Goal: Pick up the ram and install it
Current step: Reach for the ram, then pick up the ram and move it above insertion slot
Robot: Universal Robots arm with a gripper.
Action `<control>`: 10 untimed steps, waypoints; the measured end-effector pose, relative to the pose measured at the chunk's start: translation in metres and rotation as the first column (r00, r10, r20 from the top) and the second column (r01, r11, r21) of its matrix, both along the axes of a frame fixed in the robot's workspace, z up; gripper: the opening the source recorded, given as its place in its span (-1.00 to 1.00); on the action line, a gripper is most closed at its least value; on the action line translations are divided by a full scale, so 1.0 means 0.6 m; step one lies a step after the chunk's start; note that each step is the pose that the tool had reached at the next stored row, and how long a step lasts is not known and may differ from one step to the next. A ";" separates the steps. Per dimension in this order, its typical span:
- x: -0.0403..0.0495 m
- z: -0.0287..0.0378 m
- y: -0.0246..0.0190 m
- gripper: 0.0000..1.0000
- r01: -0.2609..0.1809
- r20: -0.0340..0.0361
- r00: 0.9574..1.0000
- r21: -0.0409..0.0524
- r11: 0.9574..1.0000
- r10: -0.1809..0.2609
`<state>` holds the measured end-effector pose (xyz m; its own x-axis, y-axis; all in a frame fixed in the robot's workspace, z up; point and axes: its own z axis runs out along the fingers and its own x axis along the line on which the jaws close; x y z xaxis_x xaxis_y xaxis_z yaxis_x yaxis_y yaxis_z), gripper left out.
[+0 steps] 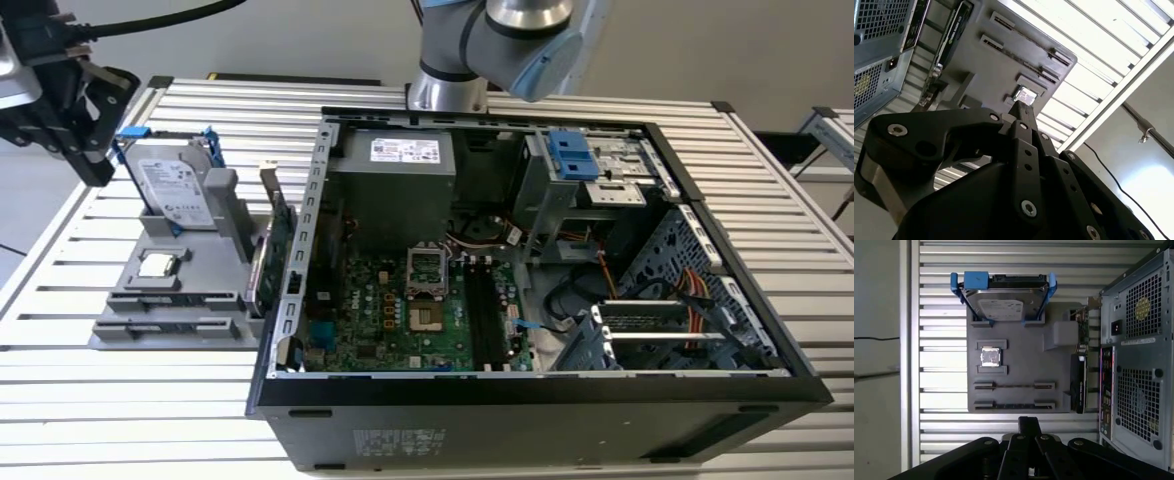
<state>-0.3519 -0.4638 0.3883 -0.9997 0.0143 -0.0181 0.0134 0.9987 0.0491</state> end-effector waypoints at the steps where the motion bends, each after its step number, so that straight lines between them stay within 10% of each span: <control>1: 0.000 0.000 -0.0012 -1.00 0.001 0.000 1.000 0.000 1.000 -0.001; 10: -0.001 0.000 -0.0037 -1.00 0.008 0.000 1.000 0.000 1.000 -0.008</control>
<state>-0.3522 -0.4660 0.3881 -0.9996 0.0221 -0.0181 0.0212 0.9986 0.0491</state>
